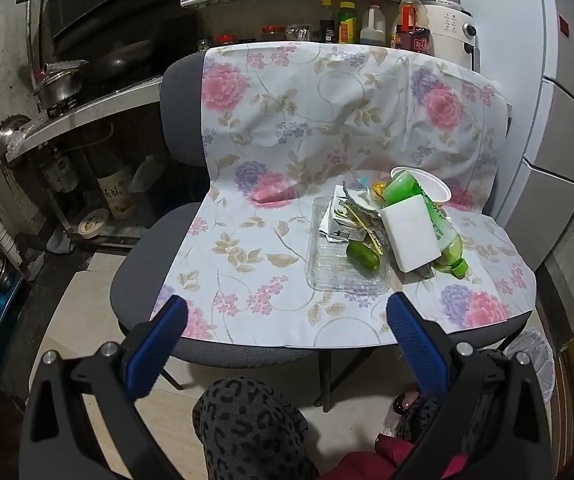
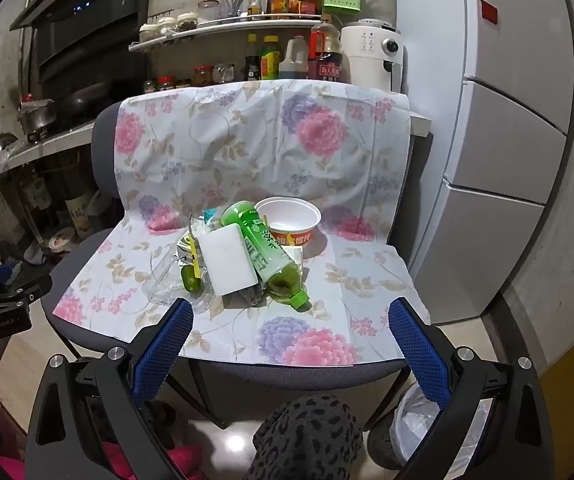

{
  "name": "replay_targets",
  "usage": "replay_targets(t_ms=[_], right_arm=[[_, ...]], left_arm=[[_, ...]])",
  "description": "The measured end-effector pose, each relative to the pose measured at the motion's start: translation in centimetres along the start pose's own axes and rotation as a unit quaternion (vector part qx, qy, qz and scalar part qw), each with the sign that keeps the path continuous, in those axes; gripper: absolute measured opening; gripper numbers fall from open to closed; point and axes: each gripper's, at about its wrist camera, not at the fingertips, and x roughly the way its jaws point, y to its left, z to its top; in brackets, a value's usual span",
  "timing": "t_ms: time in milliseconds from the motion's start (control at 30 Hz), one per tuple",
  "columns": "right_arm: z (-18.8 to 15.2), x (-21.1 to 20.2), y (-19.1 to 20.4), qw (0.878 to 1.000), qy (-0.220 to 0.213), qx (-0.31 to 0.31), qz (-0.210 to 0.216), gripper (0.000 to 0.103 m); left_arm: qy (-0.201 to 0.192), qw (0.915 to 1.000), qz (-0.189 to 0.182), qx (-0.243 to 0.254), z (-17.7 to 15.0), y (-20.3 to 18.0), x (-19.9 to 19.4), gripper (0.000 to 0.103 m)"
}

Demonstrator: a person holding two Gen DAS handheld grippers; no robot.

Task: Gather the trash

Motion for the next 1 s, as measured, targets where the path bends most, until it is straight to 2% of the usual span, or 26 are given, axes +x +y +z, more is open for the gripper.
replay_targets(t_ms=[1000], right_arm=[[-0.06,0.39,0.17,1.000,0.000,0.000,0.001,0.097]], left_arm=[[-0.001,1.0000,0.002,-0.001,-0.30,0.17,0.30,0.097]])
